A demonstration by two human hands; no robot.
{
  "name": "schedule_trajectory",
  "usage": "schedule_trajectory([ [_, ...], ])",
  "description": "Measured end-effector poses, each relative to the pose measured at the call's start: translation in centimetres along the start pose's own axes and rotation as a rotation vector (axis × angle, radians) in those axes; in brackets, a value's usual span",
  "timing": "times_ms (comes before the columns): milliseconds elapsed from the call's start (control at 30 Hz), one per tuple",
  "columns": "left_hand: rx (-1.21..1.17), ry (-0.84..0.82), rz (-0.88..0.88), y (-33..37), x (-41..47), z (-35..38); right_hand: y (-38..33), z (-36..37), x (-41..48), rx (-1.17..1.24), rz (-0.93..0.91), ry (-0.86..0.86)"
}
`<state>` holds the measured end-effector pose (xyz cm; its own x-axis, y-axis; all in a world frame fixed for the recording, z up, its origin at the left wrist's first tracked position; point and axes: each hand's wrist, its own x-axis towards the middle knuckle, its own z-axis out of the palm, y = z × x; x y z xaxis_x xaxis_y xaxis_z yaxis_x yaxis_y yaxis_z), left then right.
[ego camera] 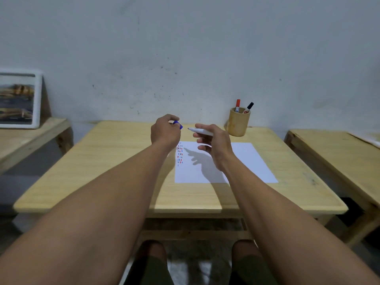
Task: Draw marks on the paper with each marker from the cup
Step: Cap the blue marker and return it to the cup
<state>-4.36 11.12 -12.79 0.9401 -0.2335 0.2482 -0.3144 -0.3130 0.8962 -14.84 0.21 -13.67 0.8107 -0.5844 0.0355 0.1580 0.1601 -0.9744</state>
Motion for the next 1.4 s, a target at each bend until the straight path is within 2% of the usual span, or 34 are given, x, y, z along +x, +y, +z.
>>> schedule_trajectory([
  [333,-0.211,0.034,-0.081,2.2,0.3,-1.0,-0.9,-0.6,-0.7,-0.367,-0.084,-0.02],
  [1300,-0.143,-0.165,0.107,5.5,-0.1,1.0,-1.5,-2.1,0.3,-0.338,-0.204,0.033],
  [1400,-0.156,-0.174,0.104,6.1,0.0,1.4,-2.1,-2.5,0.7,-0.413,-0.236,0.039],
])
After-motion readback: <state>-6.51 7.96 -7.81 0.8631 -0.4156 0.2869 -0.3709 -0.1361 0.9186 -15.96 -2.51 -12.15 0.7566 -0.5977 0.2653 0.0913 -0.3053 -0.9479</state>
